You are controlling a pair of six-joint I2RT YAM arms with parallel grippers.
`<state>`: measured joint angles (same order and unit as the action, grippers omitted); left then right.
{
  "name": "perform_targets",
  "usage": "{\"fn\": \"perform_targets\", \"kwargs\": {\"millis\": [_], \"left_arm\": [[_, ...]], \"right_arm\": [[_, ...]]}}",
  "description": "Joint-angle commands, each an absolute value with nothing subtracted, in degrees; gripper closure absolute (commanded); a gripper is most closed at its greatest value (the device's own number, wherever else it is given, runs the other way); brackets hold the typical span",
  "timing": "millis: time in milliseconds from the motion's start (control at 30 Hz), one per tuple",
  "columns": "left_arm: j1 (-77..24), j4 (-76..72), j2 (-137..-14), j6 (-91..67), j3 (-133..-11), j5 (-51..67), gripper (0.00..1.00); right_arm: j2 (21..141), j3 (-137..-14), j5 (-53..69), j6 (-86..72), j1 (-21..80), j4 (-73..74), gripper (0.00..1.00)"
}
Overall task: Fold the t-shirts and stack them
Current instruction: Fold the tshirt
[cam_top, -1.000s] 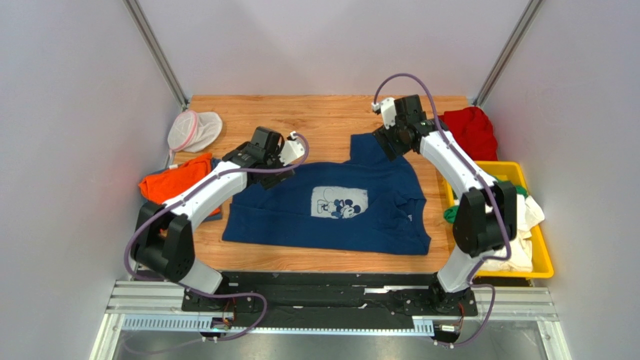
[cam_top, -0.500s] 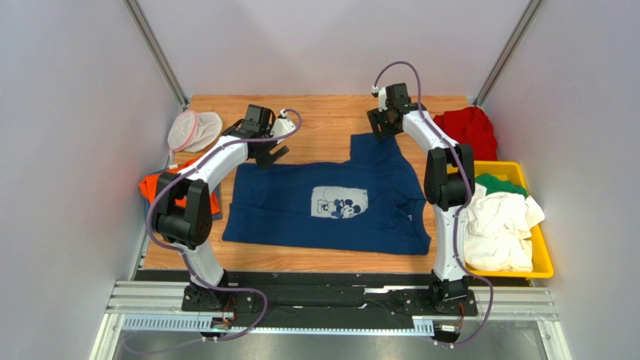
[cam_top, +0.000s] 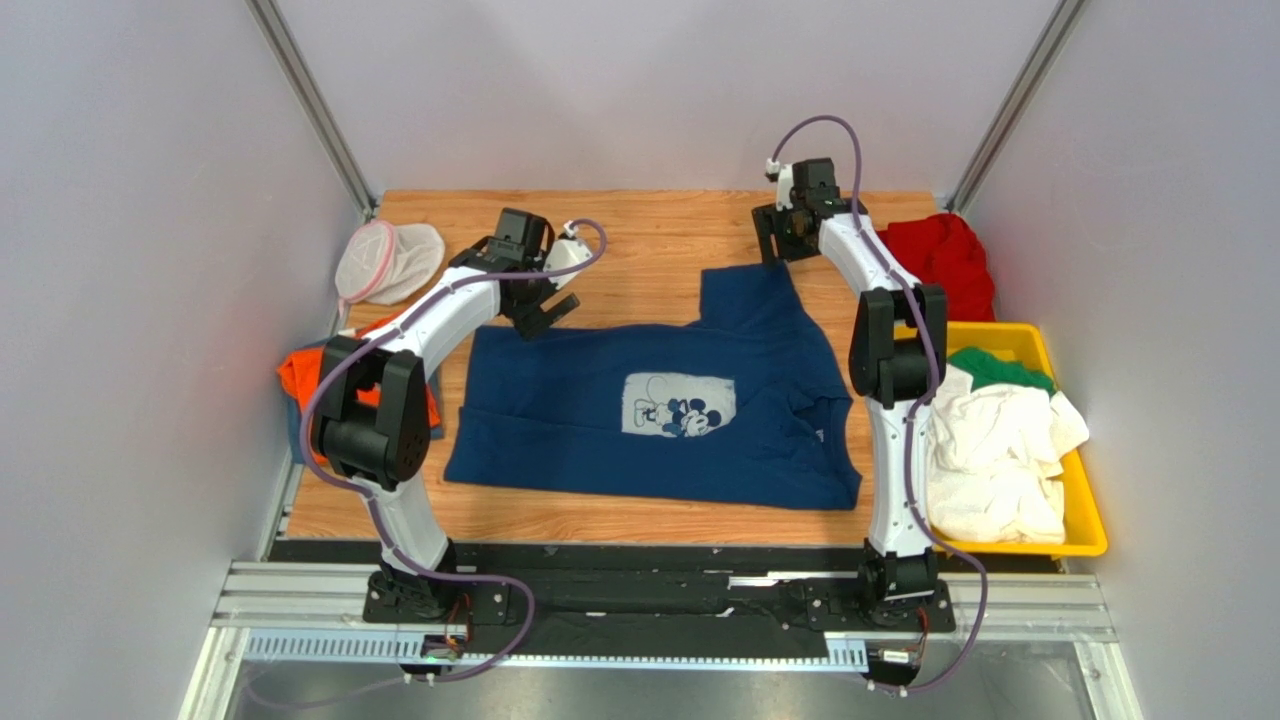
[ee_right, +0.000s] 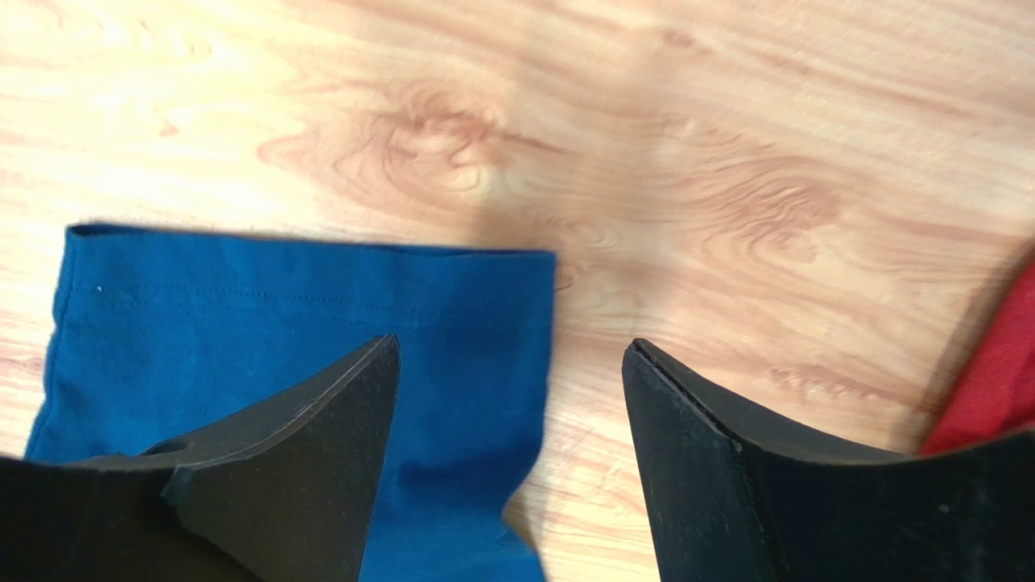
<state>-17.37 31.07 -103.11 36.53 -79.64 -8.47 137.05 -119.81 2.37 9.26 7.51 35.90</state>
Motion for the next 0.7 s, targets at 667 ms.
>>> {"fn": "perform_targets", "kwargs": {"millis": [667], "left_arm": [[-17.14,31.73,-103.54,37.88,-80.51,-9.23,0.02]], "right_arm": [[142.03,-126.03,5.62,8.88,6.85,36.91,0.4]]}}
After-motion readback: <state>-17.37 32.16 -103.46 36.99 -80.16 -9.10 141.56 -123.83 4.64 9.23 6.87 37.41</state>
